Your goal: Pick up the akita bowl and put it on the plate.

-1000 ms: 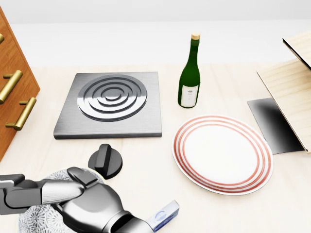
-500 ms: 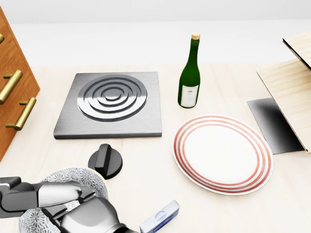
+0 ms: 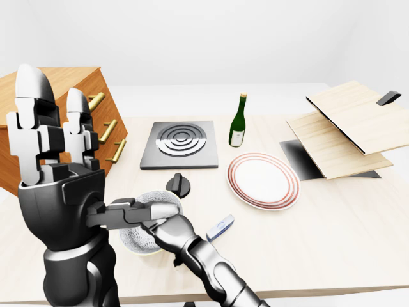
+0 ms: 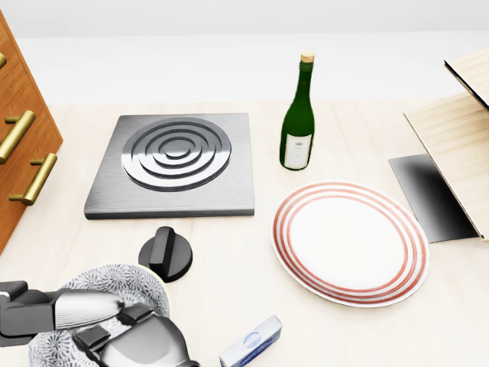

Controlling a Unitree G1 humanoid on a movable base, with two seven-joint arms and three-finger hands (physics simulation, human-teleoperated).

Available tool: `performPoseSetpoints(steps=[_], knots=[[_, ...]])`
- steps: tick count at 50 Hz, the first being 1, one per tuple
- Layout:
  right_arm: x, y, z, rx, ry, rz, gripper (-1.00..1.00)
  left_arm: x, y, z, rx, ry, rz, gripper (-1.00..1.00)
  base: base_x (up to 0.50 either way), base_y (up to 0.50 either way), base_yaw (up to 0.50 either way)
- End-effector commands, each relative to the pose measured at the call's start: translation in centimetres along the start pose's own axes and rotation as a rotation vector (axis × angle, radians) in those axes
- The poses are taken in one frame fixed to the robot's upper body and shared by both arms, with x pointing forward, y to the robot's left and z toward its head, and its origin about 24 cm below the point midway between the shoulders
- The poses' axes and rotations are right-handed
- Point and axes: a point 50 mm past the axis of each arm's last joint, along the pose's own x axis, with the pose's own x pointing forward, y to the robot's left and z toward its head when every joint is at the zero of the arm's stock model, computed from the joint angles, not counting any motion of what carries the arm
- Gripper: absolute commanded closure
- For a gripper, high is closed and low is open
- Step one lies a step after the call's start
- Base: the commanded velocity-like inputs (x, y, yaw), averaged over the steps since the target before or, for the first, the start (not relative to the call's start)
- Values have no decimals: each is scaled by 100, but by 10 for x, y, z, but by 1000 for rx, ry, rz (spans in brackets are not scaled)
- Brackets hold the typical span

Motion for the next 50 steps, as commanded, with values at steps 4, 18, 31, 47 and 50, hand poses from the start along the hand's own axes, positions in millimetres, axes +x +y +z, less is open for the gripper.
performPoseSetpoints(steps=[4, 18, 31, 47, 50], knots=[[-6, 19, 7, 51, -17, 77, 100, -1, 1, -1, 2, 9, 2, -100, 0, 0, 0], [-8, 0, 20, 96, -92, 67, 100, -2, 1, 0, 6, 9, 1, -100, 0, 0, 0], [4, -87, 20, 110, -160, -66, 100, -2, -2, 1, 6, 3, -17, -100, 0, 0, 0], [-4, -165, -93, 75, 96, -235, 100, -2, -1, 1, 4, 5, -9, -100, 0, 0, 0], [-12, -179, -118, 54, 169, -273, 100, -1, -2, -1, 0, 11, -12, -100, 0, 0, 0]])
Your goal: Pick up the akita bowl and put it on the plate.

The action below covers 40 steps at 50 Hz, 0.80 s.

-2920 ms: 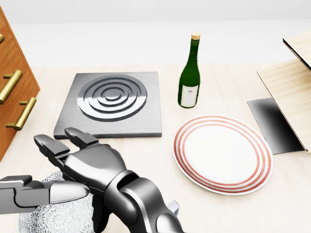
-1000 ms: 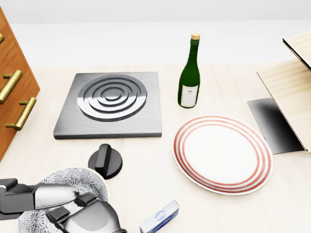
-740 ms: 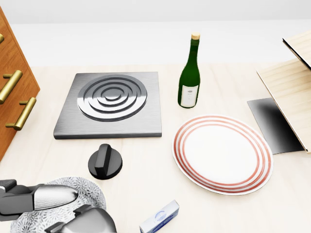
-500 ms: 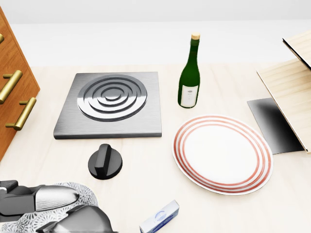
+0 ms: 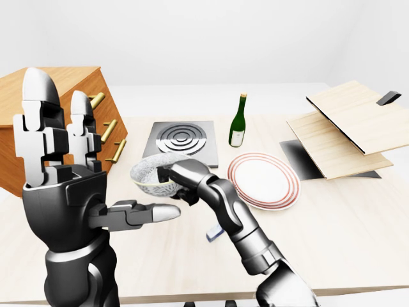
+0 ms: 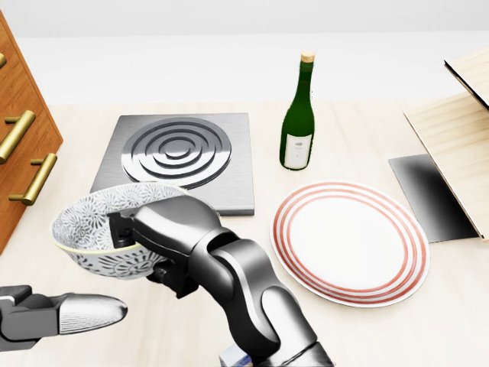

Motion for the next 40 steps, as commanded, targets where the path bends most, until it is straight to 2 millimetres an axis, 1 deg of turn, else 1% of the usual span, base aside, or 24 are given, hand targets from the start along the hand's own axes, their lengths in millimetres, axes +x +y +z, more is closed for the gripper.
performPoseSetpoints(steps=[1, 3, 5, 7, 9, 11, 13, 15, 16, 17, 22, 23, 29, 35, 37, 40], knots=[[-16, -59, -68, 1, 161, -122, 100, 2, -1, 0, -2, -5, -1, -100, 0, 0, 0], [-21, -65, -73, 5, 169, -130, 100, 2, 0, 1, -3, -13, -2, -100, 0, 0, 0], [-31, -73, -85, -20, 205, -165, 100, 2, 0, -4, -5, 10, 2, -100, 0, 0, 0], [-38, -75, -85, 24, 183, -138, 100, 2, 0, -3, -5, 4, 0, -99, 0, 0, 0], [-43, -81, -88, -2, 195, -160, 100, 2, 0, -3, -6, 5, -1, -100, 0, 0, 0], [-48, -86, -85, 23, 167, -161, 100, 3, 0, -7, -9, 17, 3, -100, 0, 0, 0], [-57, -91, -81, 40, 130, -157, 100, 3, 0, -6, -8, 14, 1, -100, 0, 0, 0], [-64, -95, -83, 22, 140, -185, 100, 3, 0, -7, -7, 15, 1, -100, 0, 0, 0], [-71, -95, -89, 34, 148, -183, 100, 3, 1, -7, -7, 17, 1, -100, 0, 0, 0], [-72, -95, -89, 34, 149, -183, 100, 3, 1, -7, -7, 17, 1, -100, 0, 0, 0], [-91, -85, -108, 65, 209, -167, 100, 3, 0, -9, -12, 27, 0, -100, 0, 0, 0], [-91, -84, -108, 66, 209, -167, 100, 3, 0, -9, -12, 26, 0, -100, 0, 0, 0], [-104, -84, -125, 82, 267, -174, 100, 3, -1, -9, -13, 26, -1, -100, 0, 0, 0], [-116, -78, -135, 100, 304, -171, 100, 3, -1, -7, -11, 17, -2, -100, 0, 0, 0], [-122, -72, -144, 109, 342, -164, 100, 3, -1, -9, -12, 25, -3, -100, 0, 0, 0], [-127, -70, -154, 113, 385, -161, 100, 3, -1, -9, -12, 25, -4, -100, 0, 0, 0]])
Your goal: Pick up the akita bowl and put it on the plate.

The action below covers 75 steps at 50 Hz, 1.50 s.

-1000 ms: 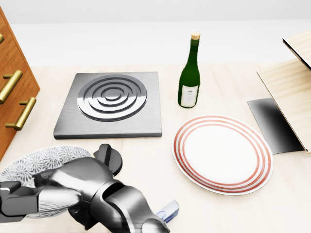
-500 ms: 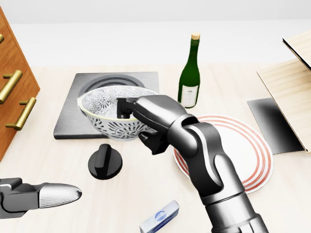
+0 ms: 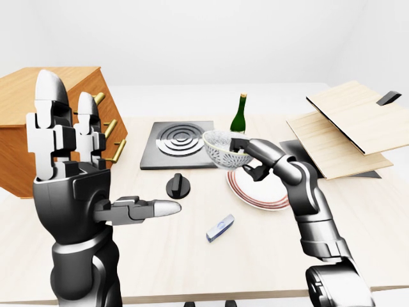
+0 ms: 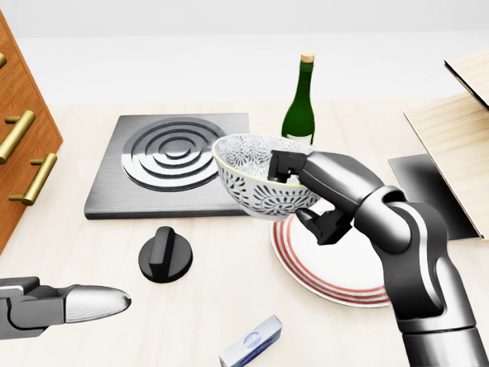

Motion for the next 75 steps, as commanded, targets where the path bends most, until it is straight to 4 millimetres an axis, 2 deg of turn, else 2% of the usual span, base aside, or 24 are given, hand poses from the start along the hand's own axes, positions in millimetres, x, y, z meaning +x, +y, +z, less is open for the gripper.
performPoseSetpoints(steps=[1, 2, 4, 5, 19, 24, 28, 37, 38, 39, 40, 41, 54, 57, 59, 60, 61, 62, 64, 66, 71, 73, 75], knots=[[-18, -2, -35, 22, 111, -28, 100, 0, -1, -1, -1, 3, -2, -100, 0, 0, 0], [-19, -1, -43, 19, 143, -29, 100, 0, -1, -1, -2, 6, -2, -100, 0, 0, 0], [-19, -1, -43, 19, 146, -29, 100, 0, -1, -1, -2, 6, -2, -100, 0, 0, 0], [-23, 2, -52, 15, 181, -26, 100, 0, -1, -1, -2, 7, -3, -100, 0, 0, 0], [-36, 14, -98, -33, 384, -23, 100, -1, -1, -2, -4, 9, -4, -100, 0, 0, 0], [-37, 7, -119, -96, 482, -46, 100, -1, -2, -2, -4, 11, -6, -100, 0, 0, 0], [-33, 5, -121, -106, 491, -55, 100, -1, -2, -3, -6, 15, -6, -100, 0, 0, 0], [-27, 10, -102, -38, 401, -35, 100, -2, 0, -2, -1, 16, 1, -100, 0, 0, 0], [-27, 11, -101, -32, 393, -35, 98, -2, 0, -2, -1, 17, 0, -100, 0, 0, 0], [-27, 11, -100, -32, 391, -40, 83, -2, 0, -2, 1, 15, 0, -100, 0, 0, 0], [-28, 12, -99, -30, 388, -36, 54, -2, 0, -1, 1, 14, -1, -100, 0, 0, 0], [-29, 13, -99, -26, 384, -32, -100, -2, 1, -1, -1, 12, 0, -100, 0, 0, 0], [-26, 10, -89, 19, 329, -14, -100, -2, 0, -3, -4, 19, -2, -100, 0, 0, 0], [-27, 1, -85, 12, 310, -22, -100, -2, 0, -3, -3, 23, 1, -100, 0, 0, 0], [-24, -15, -74, 39, 246, -22, -100, -2, 0, -3, -2, 23, 0, -100, 0, 0, 0], [-21, -33, -65, 40, 204, -55, -100, -2, -1, -5, -6, 27, 1, -100, 0, 0, 0], [-21, -34, -64, 39, 201, -57, -100, -2, -1, -5, -6, 28, 1, -100, 0, 0, 0], [-20, -44, -54, 50, 149, -72, -100, -2, -2, -5, -8, 29, -3, -100, 0, 0, 0], [-20, -51, -43, 54, 92, -86, -100, -2, -2, -4, -8, 24, -5, -100, 0, 0, 0], [-21, -53, -32, 59, 40, -101, -100, -2, -1, -2, -6, 17, -3, -100, 0, 0, 0], [-27, -40, -7, 117, -104, -110, -100, -1, -1, -1, -3, 10, -1, -100, 0, 0, 0], [-33, -37, 17, 207, -245, -165, -100, -1, -2, -1, -4, 9, -6, -100, 0, 0, 0], [-34, -38, 21, 316, -232, -159, -100, 0, -1, 0, 1, 3, -4, -100, 0, 0, 0]])
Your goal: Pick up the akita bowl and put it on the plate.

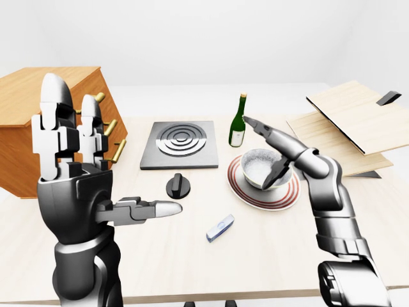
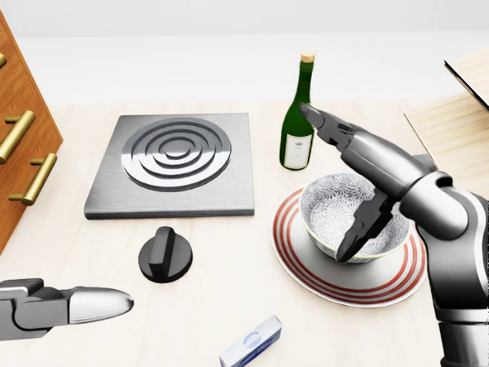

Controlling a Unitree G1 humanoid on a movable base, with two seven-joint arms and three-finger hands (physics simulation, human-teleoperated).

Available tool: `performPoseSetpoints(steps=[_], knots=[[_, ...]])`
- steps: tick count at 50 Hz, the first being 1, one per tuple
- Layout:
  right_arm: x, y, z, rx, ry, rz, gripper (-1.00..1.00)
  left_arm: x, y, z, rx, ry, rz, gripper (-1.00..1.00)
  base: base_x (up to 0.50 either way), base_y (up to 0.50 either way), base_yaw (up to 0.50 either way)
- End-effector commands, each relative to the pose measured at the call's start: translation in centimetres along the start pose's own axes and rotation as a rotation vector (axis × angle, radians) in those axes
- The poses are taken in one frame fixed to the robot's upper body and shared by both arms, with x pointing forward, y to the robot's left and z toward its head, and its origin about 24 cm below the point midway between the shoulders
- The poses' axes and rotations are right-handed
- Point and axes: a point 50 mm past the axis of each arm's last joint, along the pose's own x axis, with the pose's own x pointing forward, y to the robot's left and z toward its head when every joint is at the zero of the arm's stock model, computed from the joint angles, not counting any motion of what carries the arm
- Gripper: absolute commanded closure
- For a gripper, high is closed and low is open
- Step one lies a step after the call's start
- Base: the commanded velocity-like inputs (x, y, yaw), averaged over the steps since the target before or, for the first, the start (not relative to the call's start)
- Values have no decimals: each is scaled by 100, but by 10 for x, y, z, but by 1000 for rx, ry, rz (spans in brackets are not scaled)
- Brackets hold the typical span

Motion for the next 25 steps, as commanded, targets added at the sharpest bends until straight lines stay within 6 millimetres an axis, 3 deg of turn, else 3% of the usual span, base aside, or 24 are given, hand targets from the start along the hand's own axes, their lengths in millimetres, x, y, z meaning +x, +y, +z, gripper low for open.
performPoseSetpoints(steps=[1, 3, 14, 25], knots=[[-17, -5, 64, 232, -316, -94, -100, 1, 0, 2, 9, -14, -1, -100, 0, 0, 0], [-18, -6, 72, 248, -368, -94, -100, 1, 1, 2, 2, -13, 2, -100, 0, 0, 0], [-15, 15, 78, 453, -452, -123, -100, 2, 0, 6, 7, -35, -4, -100, 0, 0, 0], [-35, 0, 98, 486, -606, -197, -100, 2, -2, 5, 7, -31, -7, -100, 0, 0, 0]])
